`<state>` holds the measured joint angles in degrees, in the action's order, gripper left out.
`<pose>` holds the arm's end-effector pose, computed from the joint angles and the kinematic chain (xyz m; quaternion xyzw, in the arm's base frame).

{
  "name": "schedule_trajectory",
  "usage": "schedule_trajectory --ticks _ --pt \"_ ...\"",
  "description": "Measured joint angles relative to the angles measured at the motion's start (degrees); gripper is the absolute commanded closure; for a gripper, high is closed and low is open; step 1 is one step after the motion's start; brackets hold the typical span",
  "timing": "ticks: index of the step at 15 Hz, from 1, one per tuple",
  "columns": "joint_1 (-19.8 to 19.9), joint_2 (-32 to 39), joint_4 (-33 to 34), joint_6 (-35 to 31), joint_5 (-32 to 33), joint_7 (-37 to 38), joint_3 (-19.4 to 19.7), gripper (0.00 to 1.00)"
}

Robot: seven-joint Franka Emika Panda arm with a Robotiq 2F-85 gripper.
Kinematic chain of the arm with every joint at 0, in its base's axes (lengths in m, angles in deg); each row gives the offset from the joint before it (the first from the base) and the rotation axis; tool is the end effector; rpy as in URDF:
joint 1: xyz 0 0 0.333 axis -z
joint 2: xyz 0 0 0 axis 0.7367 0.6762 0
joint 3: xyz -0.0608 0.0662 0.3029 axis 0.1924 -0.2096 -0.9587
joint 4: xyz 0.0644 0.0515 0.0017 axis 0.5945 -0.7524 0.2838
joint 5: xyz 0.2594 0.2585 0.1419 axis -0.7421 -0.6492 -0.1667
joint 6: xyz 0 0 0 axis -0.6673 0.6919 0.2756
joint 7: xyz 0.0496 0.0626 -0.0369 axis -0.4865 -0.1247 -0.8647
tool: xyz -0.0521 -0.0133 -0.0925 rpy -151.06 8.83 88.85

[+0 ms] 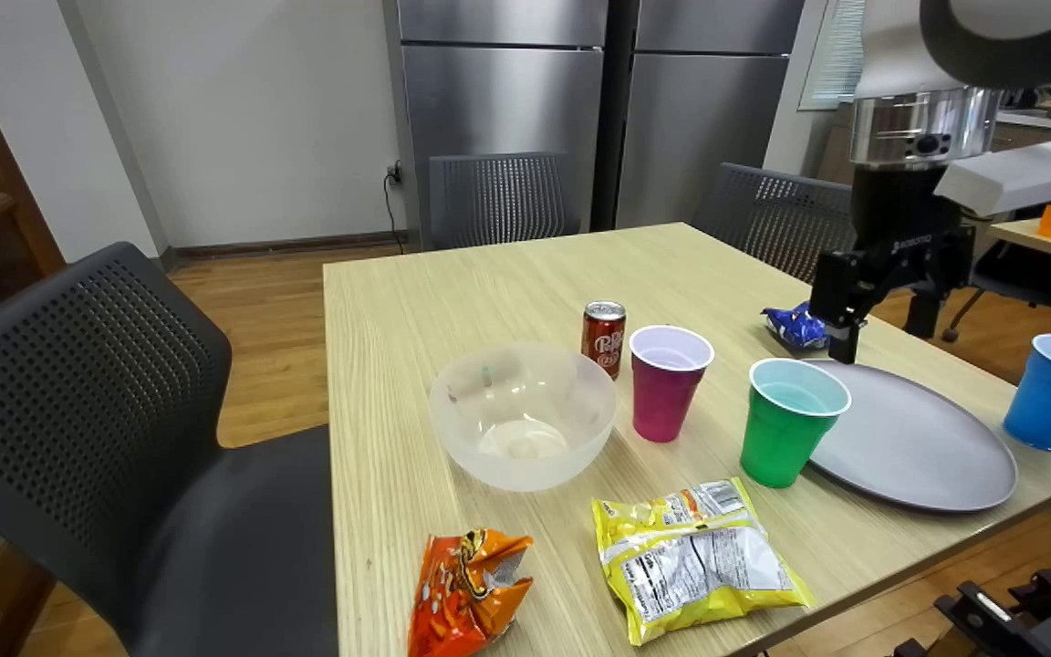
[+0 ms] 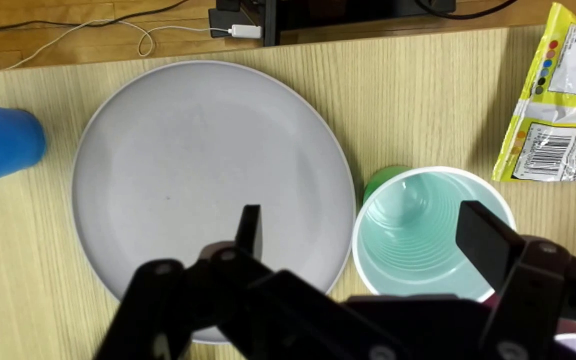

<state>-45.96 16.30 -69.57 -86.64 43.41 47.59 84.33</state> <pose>0.4105 0.0010 0.2352 0.9951 0.0009 -0.0806 0.0578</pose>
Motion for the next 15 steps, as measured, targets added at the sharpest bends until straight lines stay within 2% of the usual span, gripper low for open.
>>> schedule_trajectory --ticks 8,15 --pt "-0.54 7.56 5.28 -0.08 0.81 0.80 0.12 0.00" --pt "-2.55 13.54 8.99 -0.05 1.39 2.60 1.67 0.00"
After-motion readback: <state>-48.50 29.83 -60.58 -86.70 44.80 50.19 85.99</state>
